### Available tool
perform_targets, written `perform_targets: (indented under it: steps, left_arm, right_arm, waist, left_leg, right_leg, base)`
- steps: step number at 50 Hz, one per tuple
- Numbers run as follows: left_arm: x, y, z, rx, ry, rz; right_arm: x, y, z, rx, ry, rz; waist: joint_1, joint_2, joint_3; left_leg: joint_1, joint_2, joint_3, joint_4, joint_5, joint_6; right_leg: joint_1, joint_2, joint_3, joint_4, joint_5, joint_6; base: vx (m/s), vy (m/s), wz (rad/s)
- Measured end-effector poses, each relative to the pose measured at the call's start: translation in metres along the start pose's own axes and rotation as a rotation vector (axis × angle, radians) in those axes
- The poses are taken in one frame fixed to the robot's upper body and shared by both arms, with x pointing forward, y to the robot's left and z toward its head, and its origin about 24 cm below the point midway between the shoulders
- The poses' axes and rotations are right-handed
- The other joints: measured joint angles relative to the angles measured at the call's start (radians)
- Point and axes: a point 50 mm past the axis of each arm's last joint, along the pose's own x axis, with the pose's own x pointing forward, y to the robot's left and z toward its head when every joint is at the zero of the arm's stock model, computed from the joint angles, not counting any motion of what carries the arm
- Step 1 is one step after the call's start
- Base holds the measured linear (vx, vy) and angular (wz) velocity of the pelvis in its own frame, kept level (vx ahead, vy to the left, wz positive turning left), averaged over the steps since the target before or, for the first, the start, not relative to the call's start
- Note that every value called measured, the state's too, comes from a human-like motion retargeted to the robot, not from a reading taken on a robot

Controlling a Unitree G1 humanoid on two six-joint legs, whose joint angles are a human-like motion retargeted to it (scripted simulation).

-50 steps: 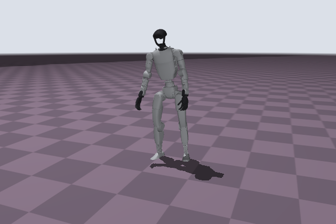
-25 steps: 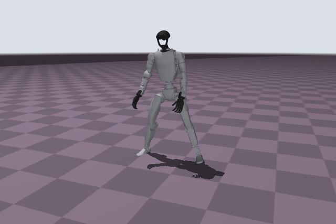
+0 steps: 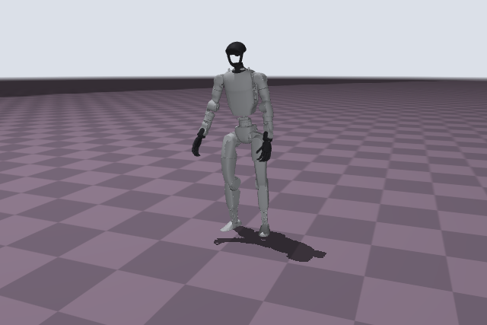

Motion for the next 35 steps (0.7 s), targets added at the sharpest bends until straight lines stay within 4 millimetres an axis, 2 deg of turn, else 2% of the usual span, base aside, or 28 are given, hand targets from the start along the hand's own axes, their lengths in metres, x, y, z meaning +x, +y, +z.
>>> perform_targets:
  steps: [4, 7, 11, 15, 21, 25, 27, 30, 33, 35]
  left_arm:
    - [0.001, -0.013, 0.003, -0.039, -0.014, -0.031]
    - [0.000, -0.018, -0.001, -0.068, -0.009, -0.042]
    - [-0.003, -0.012, -0.011, -0.034, 0.007, -0.029]
    - [-0.007, 0.002, -0.020, 0.010, 0.020, 0.015]
    - [-0.008, 0.017, -0.017, -0.013, -0.002, 0.096]
    - [-0.006, 0.016, -0.010, 0.016, -0.037, 0.106]
    - [-0.005, 0.012, -0.008, 0.021, -0.046, 0.107]
    - [-0.004, 0.007, -0.008, 0.007, -0.033, 0.087]
    - [-0.004, 0.006, -0.012, 0.036, 0.005, 0.051]
    - [-0.004, 0.010, -0.011, 0.054, 0.020, 0.051]
  right_arm:
    - [0.002, -0.009, 0.006, -0.090, 0.004, 0.029]
    - [0.004, -0.012, 0.018, -0.156, -0.016, 0.031]
    - [0.007, -0.003, 0.037, -0.130, -0.087, 0.011]
    - [0.005, 0.012, 0.042, -0.047, -0.141, 0.007]
    - [0.002, 0.025, 0.031, -0.064, -0.140, 0.037]
    - [0.000, 0.026, 0.019, -0.079, -0.120, 0.054]
    - [-0.001, 0.024, 0.014, -0.097, -0.098, 0.049]
    - [-0.001, 0.022, 0.003, -0.135, -0.042, 0.045]
    - [-0.002, 0.024, -0.001, -0.119, -0.015, 0.047]
    - [-0.002, 0.024, 0.002, -0.091, -0.031, 0.025]
  waist:
    - [0.042, 0.012, 0.024]
    - [0.038, -0.001, 0.042]
    - [0.023, -0.043, 0.047]
    - [0.009, -0.087, 0.029]
    - [-0.022, -0.103, -0.001]
    - [-0.039, -0.075, -0.010]
    - [-0.050, -0.059, -0.015]
    - [-0.068, -0.046, -0.022]
    - [-0.083, -0.029, -0.022]
    - [-0.093, -0.002, -0.013]
  left_leg:
    - [-0.022, -0.036, -0.120, 0.032, -0.031, 0.042]
    - [-0.024, -0.023, -0.159, 0.072, -0.093, 0.062]
    - [-0.011, 0.054, -0.111, 0.106, -0.134, 0.071]
    - [-0.005, 0.131, -0.123, 0.094, -0.125, 0.058]
    - [-0.010, 0.222, -0.127, 0.068, -0.095, 0.021]
    - [0.004, 0.256, -0.120, 0.024, -0.002, 0.001]
    - [0.015, 0.256, -0.119, -0.002, 0.029, -0.033]
    - [0.034, 0.228, -0.106, -0.025, 0.009, -0.096]
    - [0.048, 0.199, -0.101, -0.027, 0.000, -0.107]
    - [0.055, 0.193, -0.106, -0.026, 0.004, -0.098]
  right_leg:
    - [0.015, -0.064, 0.015, -0.055, 0.059, 0.049]
    - [0.021, -0.109, 0.014, -0.071, 0.077, 0.079]
    - [0.022, -0.158, 0.009, -0.088, 0.086, 0.105]
    - [0.028, -0.201, -0.013, -0.112, 0.095, 0.128]
    - [0.037, -0.253, -0.072, -0.118, 0.106, 0.151]
    - [0.041, -0.265, -0.097, -0.097, 0.109, 0.142]
    - [0.037, -0.275, -0.102, -0.075, 0.113, 0.137]
    - [0.024, -0.307, -0.120, -0.036, 0.138, 0.133]
    - [0.017, -0.322, -0.163, 0.014, 0.131, 0.113]
    - [0.007, -0.306, -0.182, 0.077, 0.080, 0.087]
  base:
    - [-0.14, 0.18, 0.05]
    - [-0.10, 0.14, 0.15]
    - [-0.06, 0.15, 0.12]
    - [-0.02, 0.22, 0.32]
    - [-0.01, 0.35, 0.52]
    - [0.00, 0.50, 0.37]
    - [0.00, 0.56, 0.21]
    - [0.01, 0.54, 0.07]
    - [0.02, 0.48, 0.00]
    - [0.00, 0.41, 0.03]
